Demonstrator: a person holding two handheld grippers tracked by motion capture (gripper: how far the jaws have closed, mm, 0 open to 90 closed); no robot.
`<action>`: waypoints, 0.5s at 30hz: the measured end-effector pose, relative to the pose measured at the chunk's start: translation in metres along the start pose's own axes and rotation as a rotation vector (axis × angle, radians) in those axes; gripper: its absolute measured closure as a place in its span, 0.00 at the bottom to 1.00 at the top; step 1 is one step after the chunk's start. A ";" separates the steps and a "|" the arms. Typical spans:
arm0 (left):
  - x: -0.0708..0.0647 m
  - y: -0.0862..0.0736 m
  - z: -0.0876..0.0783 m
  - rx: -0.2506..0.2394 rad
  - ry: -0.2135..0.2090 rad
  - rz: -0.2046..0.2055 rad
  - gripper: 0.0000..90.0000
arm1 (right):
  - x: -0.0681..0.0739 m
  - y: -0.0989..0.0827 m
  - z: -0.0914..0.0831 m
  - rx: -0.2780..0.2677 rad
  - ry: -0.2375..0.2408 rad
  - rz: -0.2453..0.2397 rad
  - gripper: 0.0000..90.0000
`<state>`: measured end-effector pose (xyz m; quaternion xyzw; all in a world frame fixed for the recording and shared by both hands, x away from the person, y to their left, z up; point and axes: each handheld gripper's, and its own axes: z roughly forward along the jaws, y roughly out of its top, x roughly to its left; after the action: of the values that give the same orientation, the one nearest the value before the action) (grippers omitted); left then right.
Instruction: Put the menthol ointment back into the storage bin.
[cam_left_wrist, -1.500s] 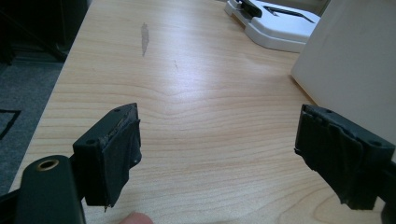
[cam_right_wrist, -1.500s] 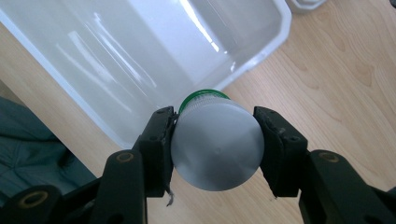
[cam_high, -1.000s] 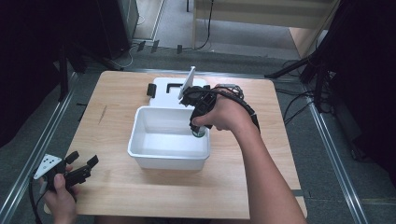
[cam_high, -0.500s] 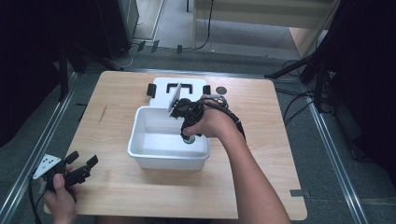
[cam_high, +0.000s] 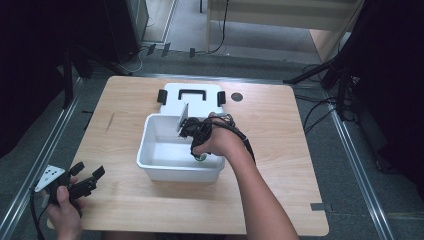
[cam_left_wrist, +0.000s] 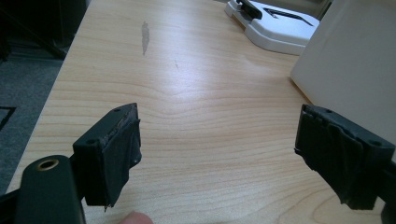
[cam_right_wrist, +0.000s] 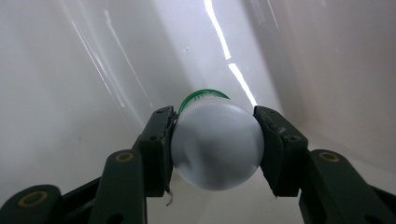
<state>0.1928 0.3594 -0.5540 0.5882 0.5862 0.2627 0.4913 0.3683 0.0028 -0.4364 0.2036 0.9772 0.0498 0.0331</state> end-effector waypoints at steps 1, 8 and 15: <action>0.000 0.000 0.000 0.002 -0.001 -0.002 0.17 | 0.000 0.000 0.002 0.007 -0.003 -0.004 0.57; -0.001 0.000 0.000 0.008 0.003 0.009 0.17 | 0.003 -0.001 0.023 0.047 -0.001 -0.014 0.57; -0.001 0.000 0.000 0.008 0.003 0.011 0.17 | 0.004 -0.001 0.031 0.077 -0.005 -0.016 0.57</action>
<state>0.1930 0.3585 -0.5538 0.5931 0.5846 0.2640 0.4866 0.3664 0.0062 -0.4676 0.1970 0.9799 0.0113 0.0280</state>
